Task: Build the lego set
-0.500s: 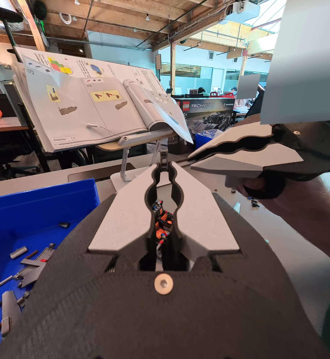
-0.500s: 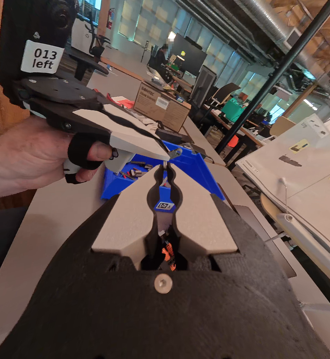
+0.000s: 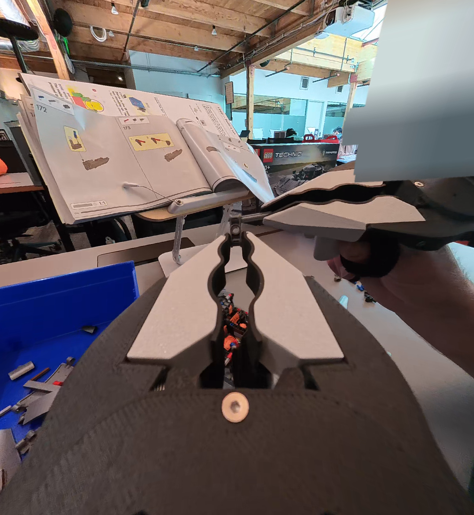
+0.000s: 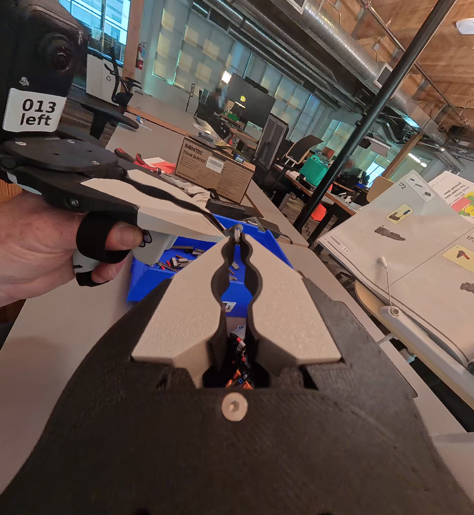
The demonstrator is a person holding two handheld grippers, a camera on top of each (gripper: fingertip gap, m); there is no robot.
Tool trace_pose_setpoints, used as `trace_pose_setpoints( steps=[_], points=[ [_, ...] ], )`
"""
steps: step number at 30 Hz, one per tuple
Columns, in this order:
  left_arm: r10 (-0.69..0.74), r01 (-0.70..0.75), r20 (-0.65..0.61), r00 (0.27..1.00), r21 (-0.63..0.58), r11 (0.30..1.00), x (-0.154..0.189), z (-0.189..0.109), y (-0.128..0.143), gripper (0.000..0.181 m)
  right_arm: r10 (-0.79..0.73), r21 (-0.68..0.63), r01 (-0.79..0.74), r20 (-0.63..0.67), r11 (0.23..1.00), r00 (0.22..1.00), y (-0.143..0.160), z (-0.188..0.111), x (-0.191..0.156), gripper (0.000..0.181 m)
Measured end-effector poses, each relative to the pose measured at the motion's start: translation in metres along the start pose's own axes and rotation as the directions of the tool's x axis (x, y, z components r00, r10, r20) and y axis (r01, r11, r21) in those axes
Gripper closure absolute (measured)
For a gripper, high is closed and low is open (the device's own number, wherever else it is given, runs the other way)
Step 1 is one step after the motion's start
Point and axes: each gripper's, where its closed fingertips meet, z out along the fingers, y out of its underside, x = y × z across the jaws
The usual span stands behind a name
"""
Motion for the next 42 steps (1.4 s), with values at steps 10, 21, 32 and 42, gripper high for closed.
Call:
trace_pose_setpoints(
  steps=[10,21,32,42],
  points=[
    [0.174,-0.167,0.075,0.982,-0.092,0.982,0.0,0.004,0.0,0.176,-0.119,-0.033,0.117,-0.069,0.993,0.991,0.0,-0.001,0.003,0.18],
    [0.167,-0.166,-0.008,0.986,-0.155,0.974,0.006,-0.001,-0.001,0.176,-0.279,-0.027,0.278,-0.048,0.96,0.959,-0.002,-0.005,-0.005,0.18],
    [0.068,-0.09,-0.124,0.99,-0.181,0.979,0.017,-0.005,-0.003,0.176,-0.365,-0.009,0.364,-0.005,0.931,0.931,-0.008,-0.014,-0.01,0.181],
    [0.084,-0.142,-0.192,0.978,-0.315,0.938,0.02,-0.017,0.002,0.176,-0.504,-0.045,0.505,0.03,0.862,0.863,-0.007,-0.016,-0.023,0.18]
  ],
)
